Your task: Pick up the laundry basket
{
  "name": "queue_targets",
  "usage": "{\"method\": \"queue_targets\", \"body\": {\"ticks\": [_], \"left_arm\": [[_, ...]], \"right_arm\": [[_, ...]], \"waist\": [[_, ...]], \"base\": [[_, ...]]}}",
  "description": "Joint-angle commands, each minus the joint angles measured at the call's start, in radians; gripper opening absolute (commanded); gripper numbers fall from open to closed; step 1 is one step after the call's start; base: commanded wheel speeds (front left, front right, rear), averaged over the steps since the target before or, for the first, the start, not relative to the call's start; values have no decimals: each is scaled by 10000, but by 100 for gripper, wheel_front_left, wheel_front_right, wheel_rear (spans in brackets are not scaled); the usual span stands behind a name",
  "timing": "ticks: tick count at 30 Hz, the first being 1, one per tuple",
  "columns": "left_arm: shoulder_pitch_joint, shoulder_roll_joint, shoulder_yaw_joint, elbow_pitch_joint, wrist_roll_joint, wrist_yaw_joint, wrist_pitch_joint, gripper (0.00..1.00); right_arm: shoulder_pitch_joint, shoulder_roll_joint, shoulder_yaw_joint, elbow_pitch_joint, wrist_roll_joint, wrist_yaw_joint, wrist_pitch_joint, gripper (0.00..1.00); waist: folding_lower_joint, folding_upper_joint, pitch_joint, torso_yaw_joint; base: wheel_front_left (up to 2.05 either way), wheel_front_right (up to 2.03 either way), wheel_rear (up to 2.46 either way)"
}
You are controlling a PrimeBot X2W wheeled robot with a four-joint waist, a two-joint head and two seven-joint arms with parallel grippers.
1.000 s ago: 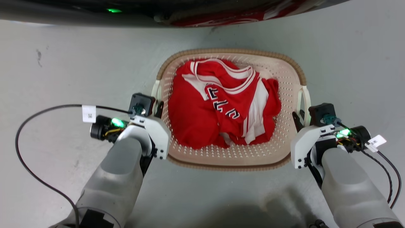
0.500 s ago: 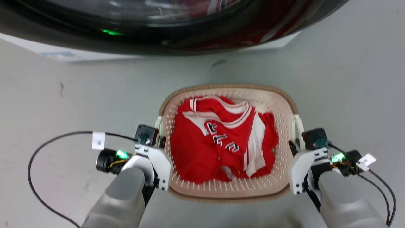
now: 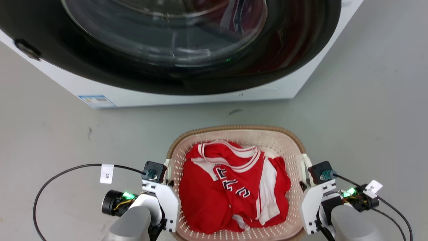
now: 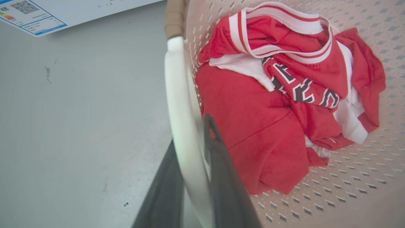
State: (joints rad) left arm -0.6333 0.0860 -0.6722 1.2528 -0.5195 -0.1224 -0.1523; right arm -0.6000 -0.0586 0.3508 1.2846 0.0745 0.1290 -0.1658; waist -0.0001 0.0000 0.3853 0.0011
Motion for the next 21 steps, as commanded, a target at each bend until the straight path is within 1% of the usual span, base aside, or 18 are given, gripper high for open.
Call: {"method": "queue_targets", "body": {"ticks": [1, 8, 21], "left_arm": [[182, -132, -176, -138, -52, -133, 88, 0], [445, 39, -684, -375, -857, -135, 761, 0], [770, 460, -1683, -971, -2433, -135, 2139, 0]], "right_arm": [[59, 148, 175, -112, 50, 31, -11, 0], [288, 151, 925, -168, 723, 31, 449, 0], [568, 158, 2427, -321, 2194, 36, 1803, 0]], "waist": [[1, 0, -369, 94], [1, 0, -1036, 199], [1, 0, -2299, 210]], "base": [[0, 0, 0], [0, 0, 0], [0, 0, 0]]}}
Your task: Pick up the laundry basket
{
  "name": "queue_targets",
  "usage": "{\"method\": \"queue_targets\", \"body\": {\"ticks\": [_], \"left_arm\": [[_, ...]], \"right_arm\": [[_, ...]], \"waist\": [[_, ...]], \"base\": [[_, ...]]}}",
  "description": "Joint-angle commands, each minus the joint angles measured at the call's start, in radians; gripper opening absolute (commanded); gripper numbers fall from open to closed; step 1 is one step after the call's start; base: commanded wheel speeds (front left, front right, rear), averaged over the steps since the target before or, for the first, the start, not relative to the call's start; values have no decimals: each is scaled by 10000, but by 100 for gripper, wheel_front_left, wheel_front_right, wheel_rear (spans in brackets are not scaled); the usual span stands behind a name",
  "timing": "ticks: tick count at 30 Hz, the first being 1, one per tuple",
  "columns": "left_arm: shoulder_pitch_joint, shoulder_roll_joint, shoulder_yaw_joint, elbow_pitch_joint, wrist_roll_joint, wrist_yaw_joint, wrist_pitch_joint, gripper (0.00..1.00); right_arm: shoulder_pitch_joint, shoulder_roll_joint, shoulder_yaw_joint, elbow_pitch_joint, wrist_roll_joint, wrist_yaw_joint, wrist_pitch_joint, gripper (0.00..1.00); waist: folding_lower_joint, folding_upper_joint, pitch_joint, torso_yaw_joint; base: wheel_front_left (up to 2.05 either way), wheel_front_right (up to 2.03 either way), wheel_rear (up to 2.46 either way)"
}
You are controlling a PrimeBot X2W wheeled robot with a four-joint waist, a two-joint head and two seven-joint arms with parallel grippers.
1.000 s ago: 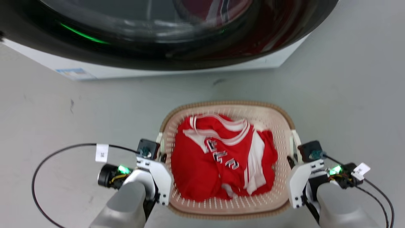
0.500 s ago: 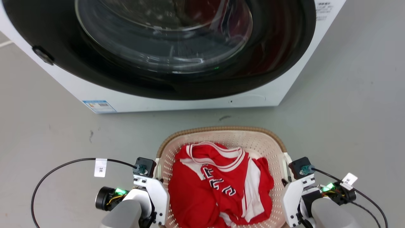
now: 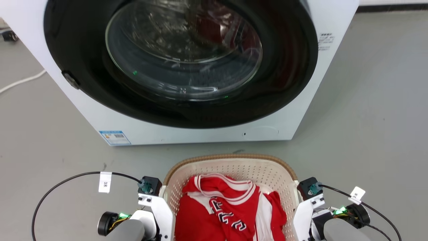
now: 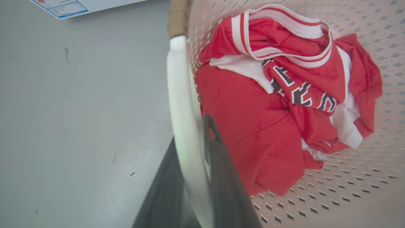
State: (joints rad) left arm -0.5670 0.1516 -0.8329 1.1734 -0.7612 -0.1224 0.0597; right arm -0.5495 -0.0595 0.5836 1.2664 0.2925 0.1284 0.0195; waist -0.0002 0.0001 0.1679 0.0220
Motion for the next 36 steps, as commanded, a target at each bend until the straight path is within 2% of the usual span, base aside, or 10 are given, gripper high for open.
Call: {"method": "queue_targets", "body": {"ticks": [1, 13, 21, 36], "left_arm": [[130, -165, -158, -217, -127, -135, 117, 0], [721, 49, -1043, -521, -1371, -137, 907, 0], [741, 129, -1460, -699, -1990, -140, 1269, 0], [509, 294, -2221, -621, -2738, -141, 1092, 0]], "right_arm": [[78, 169, 192, -142, 98, 43, 13, 0], [643, 180, 1335, -220, 1251, 48, 777, 0], [584, 190, 1971, -292, 1833, 79, 1166, 0], [531, 0, 3052, -288, 2815, 81, 1446, 0]], "waist": [[2, -1, -207, 3], [2, -1, -1358, -17], [2, -1, -1671, -16], [2, -1, -1897, -158]], "base": [[0, 0, 0], [0, 0, 0], [0, 0, 0], [0, 0, 0]]}}
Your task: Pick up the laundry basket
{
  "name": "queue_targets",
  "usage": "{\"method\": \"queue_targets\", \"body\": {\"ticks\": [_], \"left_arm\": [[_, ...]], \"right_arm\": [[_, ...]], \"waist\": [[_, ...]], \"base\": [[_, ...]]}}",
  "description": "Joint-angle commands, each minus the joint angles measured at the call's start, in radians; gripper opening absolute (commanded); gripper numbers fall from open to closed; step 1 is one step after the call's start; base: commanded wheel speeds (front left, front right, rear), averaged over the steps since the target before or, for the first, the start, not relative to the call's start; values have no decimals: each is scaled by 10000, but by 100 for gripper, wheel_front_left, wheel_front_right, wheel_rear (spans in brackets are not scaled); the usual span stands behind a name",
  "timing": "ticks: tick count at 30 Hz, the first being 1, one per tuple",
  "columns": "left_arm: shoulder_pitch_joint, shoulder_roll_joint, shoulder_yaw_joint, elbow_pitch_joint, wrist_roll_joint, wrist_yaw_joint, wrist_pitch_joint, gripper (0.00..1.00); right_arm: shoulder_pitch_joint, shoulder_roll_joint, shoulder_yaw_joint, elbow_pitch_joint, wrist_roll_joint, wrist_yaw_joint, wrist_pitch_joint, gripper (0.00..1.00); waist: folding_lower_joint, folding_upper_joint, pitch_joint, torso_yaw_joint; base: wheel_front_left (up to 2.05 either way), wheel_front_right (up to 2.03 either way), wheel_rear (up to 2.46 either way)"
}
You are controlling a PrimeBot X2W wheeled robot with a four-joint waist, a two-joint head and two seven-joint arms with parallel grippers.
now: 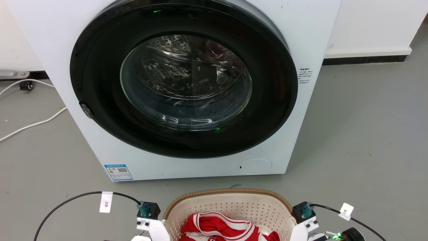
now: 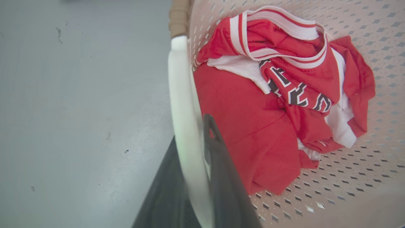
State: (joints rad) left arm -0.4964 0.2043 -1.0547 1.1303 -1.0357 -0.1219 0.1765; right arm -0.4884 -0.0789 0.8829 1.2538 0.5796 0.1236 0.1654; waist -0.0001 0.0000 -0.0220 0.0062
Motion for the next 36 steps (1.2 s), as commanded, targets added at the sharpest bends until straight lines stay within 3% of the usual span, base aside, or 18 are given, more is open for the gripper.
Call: {"method": "queue_targets", "body": {"ticks": [1, 36], "left_arm": [[-204, -230, -53, -179, -33, -146, -92, 0], [-462, -190, -1301, 56, -1209, -146, -567, 0]], "right_arm": [[-78, 184, 123, -162, 11, 129, -5, 0], [-324, 56, 1588, 49, 1463, 131, -276, 0]], "waist": [[1, 0, -6, -5], [1, 0, 14, -20]], "base": [[0, 0, 0], [0, 0, 0]]}}
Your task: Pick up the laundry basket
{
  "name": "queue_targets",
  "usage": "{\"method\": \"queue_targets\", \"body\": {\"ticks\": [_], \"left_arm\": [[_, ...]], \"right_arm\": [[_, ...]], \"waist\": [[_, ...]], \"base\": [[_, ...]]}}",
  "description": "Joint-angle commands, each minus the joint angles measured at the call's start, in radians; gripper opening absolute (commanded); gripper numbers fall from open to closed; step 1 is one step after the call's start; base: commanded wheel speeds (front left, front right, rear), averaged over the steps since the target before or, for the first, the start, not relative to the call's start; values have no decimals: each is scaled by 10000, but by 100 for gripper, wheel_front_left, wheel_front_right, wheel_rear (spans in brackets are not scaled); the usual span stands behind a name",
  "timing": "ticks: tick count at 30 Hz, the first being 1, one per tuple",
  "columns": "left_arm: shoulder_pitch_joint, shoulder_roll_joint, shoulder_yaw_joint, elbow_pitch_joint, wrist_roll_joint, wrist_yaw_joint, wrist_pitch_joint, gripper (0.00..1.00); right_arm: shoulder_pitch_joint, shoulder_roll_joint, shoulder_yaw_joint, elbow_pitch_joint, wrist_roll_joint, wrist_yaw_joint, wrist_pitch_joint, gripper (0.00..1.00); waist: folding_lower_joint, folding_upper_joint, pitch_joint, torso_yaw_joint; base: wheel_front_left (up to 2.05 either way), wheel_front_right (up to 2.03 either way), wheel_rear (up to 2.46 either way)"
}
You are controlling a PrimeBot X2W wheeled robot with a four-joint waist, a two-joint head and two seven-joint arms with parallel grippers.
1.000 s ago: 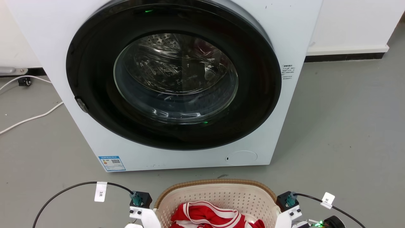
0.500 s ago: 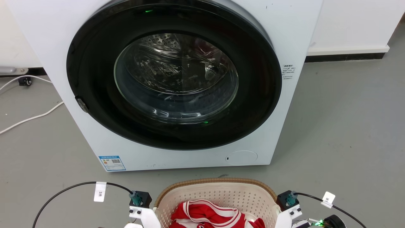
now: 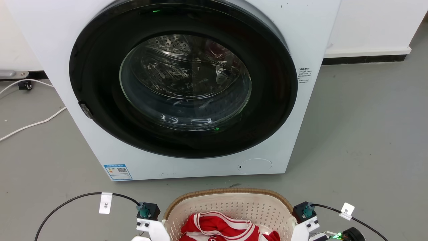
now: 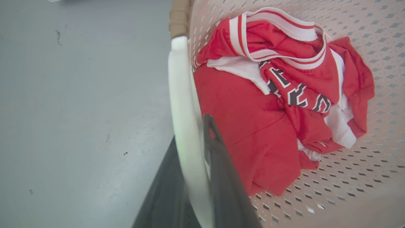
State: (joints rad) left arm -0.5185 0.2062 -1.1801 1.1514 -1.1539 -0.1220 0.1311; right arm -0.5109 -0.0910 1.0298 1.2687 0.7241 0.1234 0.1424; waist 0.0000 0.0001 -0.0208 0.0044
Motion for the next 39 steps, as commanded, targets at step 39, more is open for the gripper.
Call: {"method": "queue_targets", "body": {"ticks": [39], "left_arm": [[-319, -221, -729, -96, -718, -145, -326, 0]], "right_arm": [[-226, 120, 1064, 54, 974, 133, -192, 0]], "waist": [[0, -1, -8, -5]], "base": [[0, 0, 0]]}}
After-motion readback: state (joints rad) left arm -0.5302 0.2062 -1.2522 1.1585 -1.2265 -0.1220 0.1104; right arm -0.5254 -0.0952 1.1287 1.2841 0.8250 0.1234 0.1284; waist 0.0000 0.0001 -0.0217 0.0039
